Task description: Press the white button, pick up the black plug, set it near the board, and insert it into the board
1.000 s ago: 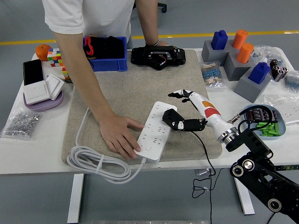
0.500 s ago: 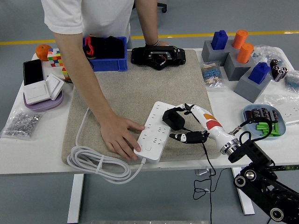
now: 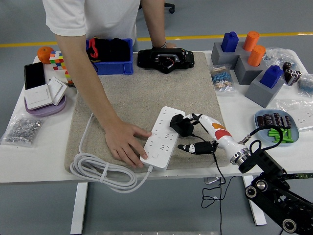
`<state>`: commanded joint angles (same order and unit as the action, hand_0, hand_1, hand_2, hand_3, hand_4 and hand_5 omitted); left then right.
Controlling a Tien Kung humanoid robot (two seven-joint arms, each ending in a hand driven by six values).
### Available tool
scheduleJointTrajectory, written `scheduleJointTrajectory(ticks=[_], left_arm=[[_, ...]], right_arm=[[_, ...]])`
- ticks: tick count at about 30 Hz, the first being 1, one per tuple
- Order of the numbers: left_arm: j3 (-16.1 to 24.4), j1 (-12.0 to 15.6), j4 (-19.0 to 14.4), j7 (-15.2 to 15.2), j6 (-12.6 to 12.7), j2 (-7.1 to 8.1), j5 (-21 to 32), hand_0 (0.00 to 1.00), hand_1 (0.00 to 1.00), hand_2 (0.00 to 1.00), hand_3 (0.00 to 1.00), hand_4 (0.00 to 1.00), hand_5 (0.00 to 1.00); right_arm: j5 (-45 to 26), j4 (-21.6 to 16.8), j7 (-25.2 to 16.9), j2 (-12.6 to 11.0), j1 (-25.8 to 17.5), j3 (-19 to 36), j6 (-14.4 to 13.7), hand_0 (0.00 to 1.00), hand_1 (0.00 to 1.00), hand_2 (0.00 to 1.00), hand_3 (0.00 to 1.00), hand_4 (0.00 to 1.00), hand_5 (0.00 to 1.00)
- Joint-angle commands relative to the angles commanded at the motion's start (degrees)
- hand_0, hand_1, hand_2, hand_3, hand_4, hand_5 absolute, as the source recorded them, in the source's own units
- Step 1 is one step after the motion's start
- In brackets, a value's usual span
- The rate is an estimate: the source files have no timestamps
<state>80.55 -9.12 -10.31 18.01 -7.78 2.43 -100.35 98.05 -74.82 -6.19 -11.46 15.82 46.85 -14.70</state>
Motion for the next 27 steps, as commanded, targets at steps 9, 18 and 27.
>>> scheduleJointTrajectory(ticks=[9,18,27], left_arm=[[-0.1,0.0,0.0,0.0,0.1,-0.05,0.4,0.688,0.634,0.611,0.633,0.533,0.183],[0.0,-0.1,0.0,0.0,0.1,-0.04,0.3,0.688,0.634,0.611,0.633,0.534,0.185],[-0.1,-0.3,0.0,0.0,0.1,0.06,0.6,0.688,0.634,0.611,0.634,0.533,0.182]], right_arm=[[-0.3,0.6,0.2,0.7,0.8,-1.5,0.3,0.720,0.740,0.692,0.656,0.959,0.202],[-0.6,1.4,0.3,1.7,2.4,-2.7,0.5,0.724,0.740,0.695,0.668,0.959,0.217],[-0.9,2.3,0.2,1.9,4.4,-3.9,0.6,0.723,0.739,0.694,0.669,0.960,0.219]])
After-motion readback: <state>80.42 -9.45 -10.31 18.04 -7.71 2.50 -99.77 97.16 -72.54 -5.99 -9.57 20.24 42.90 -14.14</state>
